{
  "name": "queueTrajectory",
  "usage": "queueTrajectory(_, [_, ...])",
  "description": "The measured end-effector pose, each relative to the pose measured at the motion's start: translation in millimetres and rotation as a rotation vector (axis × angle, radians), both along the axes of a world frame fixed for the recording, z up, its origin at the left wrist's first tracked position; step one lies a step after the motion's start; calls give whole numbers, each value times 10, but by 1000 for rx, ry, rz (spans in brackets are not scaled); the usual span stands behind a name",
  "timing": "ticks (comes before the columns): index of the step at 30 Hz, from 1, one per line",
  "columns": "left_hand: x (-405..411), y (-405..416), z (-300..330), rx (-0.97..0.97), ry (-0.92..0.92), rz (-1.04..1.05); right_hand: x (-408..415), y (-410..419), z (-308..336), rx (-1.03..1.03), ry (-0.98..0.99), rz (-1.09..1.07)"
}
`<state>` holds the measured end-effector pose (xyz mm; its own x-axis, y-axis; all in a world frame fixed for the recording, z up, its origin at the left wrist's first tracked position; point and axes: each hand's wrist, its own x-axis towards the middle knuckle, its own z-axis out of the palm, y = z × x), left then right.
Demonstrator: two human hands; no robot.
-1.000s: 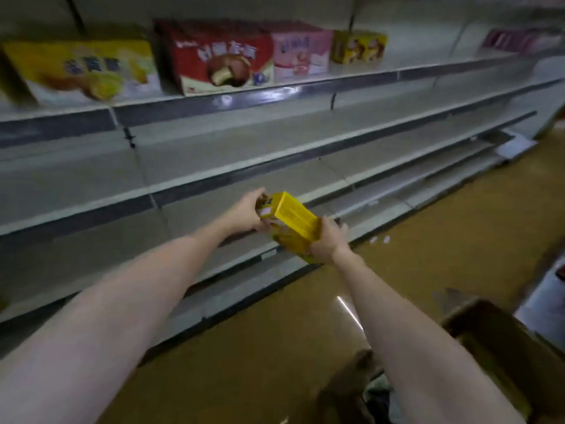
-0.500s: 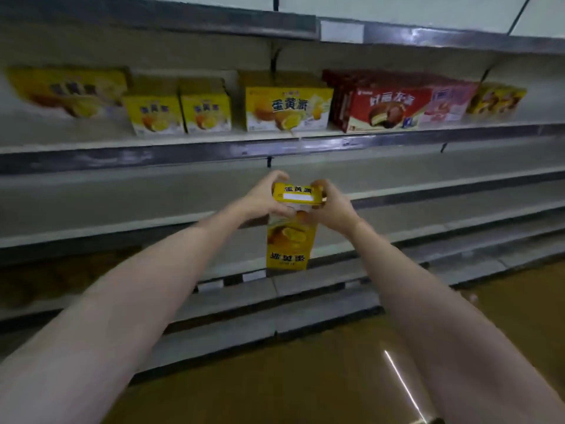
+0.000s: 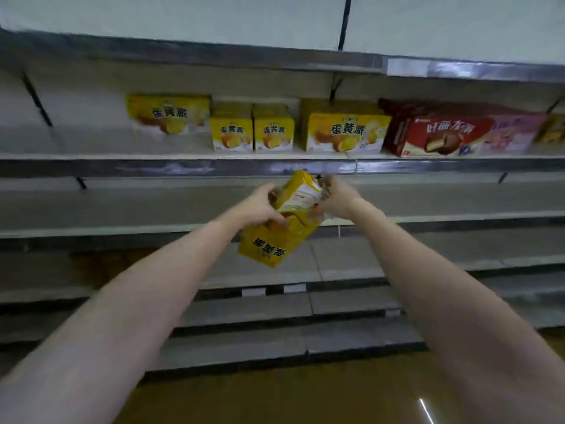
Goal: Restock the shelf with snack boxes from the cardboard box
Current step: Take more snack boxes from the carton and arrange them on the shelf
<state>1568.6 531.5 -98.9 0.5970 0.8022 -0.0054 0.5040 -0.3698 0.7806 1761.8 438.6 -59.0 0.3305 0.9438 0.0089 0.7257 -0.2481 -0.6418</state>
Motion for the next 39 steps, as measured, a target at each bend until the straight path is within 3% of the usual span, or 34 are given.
queueTrajectory(3, [-12, -90, 167, 86, 11, 4, -147, 22, 185, -16, -257, 95])
queueTrajectory(8, [19, -311, 435, 214, 47, 51, -163, 31, 403, 79, -376, 214])
queueTrajectory(12, [-48, -478, 493, 269, 114, 71, -157, 22, 461, 34, -518, 283])
queueTrajectory(18, [-341, -605, 469, 195, 248, 234, -67, -48, 445, 89, -333, 293])
queueTrajectory(22, [-312, -721, 556, 80, 290, 402, -264, -67, 325, 273, -279, 239])
queueTrajectory(28, [-394, -846, 489, -100, 182, 660, -570, -286, 209, -18, -388, 542])
queueTrajectory(31, [-437, -946, 478, -174, 11, 779, -658, -394, 177, -81, -209, 692])
queueTrajectory(36, [-646, -1034, 459, -182, -57, 982, -1029, -372, 88, -207, 241, 756])
queueTrajectory(38, [-709, -1040, 466, -170, -109, 1030, -1240, -377, 77, -213, 211, 829])
queueTrajectory(39, [-737, -1024, 479, -189, -136, 1033, -1339, -361, 79, -172, 80, 871])
